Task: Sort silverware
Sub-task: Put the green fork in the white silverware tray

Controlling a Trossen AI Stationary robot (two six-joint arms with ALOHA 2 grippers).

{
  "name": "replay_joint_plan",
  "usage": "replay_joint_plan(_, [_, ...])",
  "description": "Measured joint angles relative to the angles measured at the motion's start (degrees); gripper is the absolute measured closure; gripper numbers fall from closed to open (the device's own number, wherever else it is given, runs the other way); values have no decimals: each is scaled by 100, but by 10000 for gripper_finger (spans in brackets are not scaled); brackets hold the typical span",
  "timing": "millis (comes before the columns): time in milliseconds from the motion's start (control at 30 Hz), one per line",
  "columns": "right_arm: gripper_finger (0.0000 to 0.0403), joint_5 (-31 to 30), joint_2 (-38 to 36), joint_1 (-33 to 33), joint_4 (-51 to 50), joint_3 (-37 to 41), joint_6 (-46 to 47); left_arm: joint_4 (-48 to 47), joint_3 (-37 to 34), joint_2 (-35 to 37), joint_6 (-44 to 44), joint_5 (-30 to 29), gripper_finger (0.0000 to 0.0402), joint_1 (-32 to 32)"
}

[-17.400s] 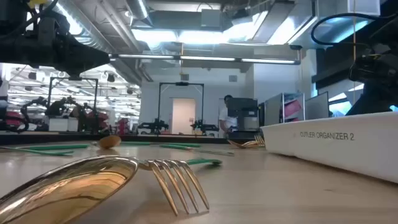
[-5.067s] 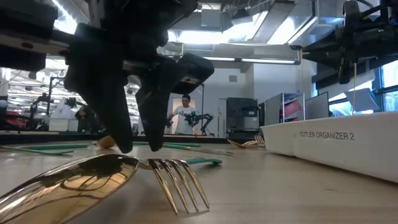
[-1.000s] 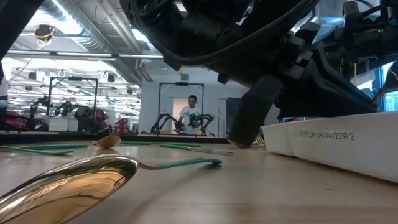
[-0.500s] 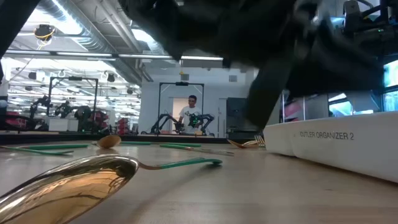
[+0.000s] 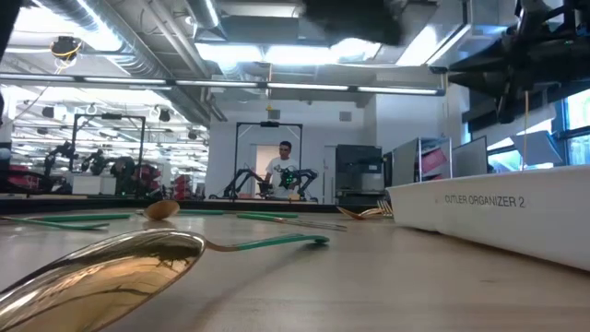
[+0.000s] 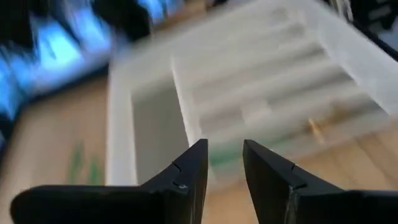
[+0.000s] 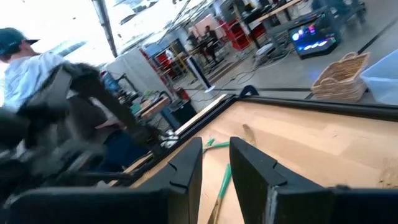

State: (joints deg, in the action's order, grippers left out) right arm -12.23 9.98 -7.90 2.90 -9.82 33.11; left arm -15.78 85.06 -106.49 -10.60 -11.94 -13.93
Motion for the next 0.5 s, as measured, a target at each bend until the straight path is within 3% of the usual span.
replay_joint_plan(200, [320, 28, -1, -1, -3, 0, -26, -3434, 2, 989, 2005, 164, 306, -44])
replay_joint_plan(300, [320, 31, 0, 1, -2, 0, -33, -4895, -4, 1204, 2997, 547, 306, -128])
replay_joint_plan(400, [320, 33, 0, 0, -3, 0, -36, -5771, -132, 1274, 3554, 724, 306, -298])
replay_joint_plan(500, [320, 33, 0, 1, -3, 0, -38, -5902, -489, 1254, 3675, 801, 306, -492])
